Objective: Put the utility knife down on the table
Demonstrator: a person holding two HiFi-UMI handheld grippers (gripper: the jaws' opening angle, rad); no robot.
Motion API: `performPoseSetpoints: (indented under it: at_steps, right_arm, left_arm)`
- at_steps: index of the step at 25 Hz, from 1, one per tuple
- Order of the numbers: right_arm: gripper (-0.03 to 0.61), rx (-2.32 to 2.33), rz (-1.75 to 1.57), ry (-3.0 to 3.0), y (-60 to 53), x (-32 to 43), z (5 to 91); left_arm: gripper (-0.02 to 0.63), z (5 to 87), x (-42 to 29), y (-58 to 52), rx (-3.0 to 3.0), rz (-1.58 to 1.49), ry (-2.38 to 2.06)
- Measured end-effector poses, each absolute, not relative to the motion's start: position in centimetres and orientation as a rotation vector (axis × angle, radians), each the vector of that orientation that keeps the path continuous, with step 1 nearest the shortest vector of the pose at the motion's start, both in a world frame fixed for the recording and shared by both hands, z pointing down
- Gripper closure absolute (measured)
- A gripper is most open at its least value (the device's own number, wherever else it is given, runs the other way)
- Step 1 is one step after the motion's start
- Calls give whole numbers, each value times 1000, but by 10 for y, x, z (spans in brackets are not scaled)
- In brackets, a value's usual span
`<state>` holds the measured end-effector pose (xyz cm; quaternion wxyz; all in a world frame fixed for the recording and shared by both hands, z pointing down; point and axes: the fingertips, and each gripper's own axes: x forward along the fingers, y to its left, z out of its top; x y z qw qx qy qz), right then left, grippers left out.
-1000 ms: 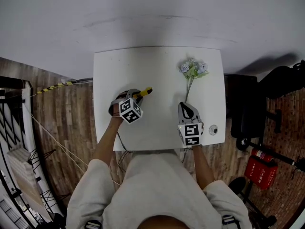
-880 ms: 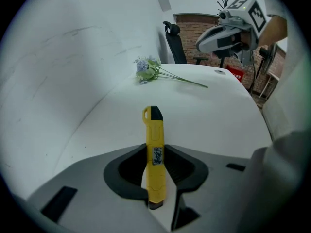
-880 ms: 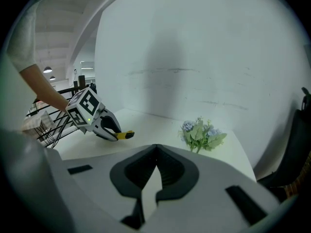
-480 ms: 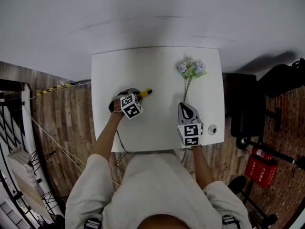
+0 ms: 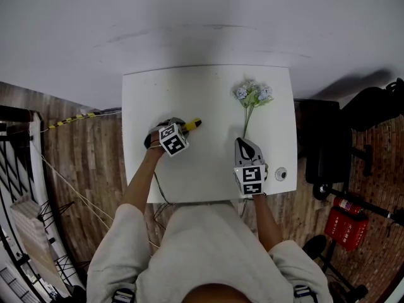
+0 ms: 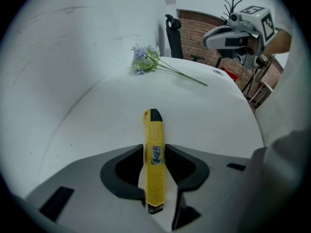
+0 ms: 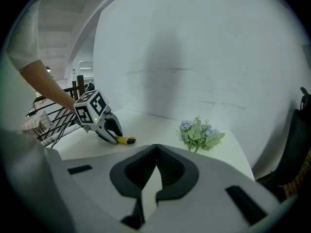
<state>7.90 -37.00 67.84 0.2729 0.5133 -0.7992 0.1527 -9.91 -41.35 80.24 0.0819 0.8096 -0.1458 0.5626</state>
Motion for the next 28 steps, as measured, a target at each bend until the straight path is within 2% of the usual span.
performPoseSetpoints:
  at_steps: [6, 14, 18, 22, 28]
  right_arm:
    - [580, 1381, 408, -2149, -367, 81, 678]
    - [580, 1388, 392, -2164, -362, 80, 672]
    - [580, 1389, 380, -2169, -360, 80, 668]
    - [580, 1389, 364, -2178, -361, 79, 663]
    - [580, 1396, 316, -2195, -366, 75, 652]
  left_arm:
    - [437, 800, -103, -414, 2411, 1684, -459]
    - [434, 765, -105, -409, 2504, 1608, -620]
    - [438, 741, -113, -404, 2524, 1476, -771]
    - [507, 713, -122, -397, 2535, 1356, -926]
    - [576, 673, -137, -385, 2522, 1112, -1154]
